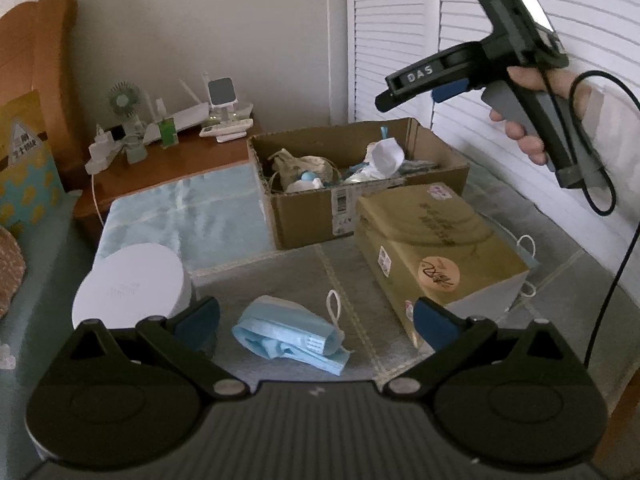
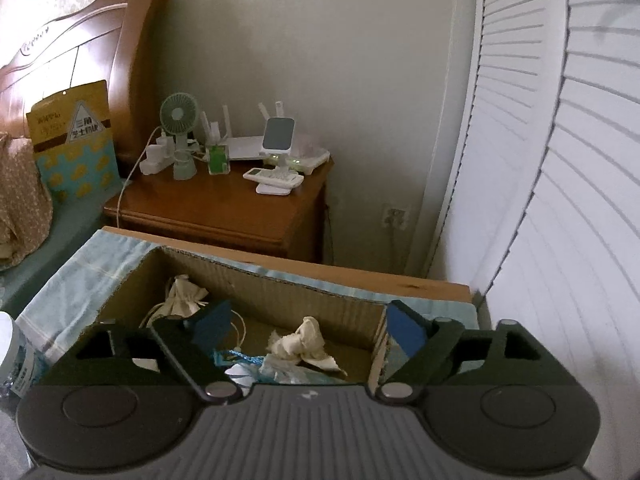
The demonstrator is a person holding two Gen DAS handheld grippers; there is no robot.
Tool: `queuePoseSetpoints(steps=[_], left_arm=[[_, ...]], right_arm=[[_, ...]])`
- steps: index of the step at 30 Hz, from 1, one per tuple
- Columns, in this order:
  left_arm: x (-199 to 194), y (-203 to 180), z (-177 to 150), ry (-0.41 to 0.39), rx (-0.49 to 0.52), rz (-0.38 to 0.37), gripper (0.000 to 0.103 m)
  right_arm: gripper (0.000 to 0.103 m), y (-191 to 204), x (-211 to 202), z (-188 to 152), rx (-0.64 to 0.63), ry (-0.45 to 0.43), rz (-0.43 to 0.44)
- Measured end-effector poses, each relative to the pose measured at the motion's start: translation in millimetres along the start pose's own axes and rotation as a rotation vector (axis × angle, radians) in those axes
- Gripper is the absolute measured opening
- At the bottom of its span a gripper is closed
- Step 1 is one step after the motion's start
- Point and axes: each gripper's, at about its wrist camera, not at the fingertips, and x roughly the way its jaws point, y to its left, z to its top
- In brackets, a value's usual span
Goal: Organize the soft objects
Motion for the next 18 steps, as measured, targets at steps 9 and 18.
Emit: queuePoseSetpoints(steps=[9, 18], left_arm=[[-4.4, 1.0, -2.4, -0.008, -0.013, -0.014, 0.102], [-6.0, 5.0, -8.0, 0.001, -0.033, -0.029, 0.102]], right_arm=[[0.101, 2.8, -30.4, -15.4, 0.023, -0.003, -0.017], [0.102, 10.0, -70.2, -54.4, 0.067, 0.005, -0.088]])
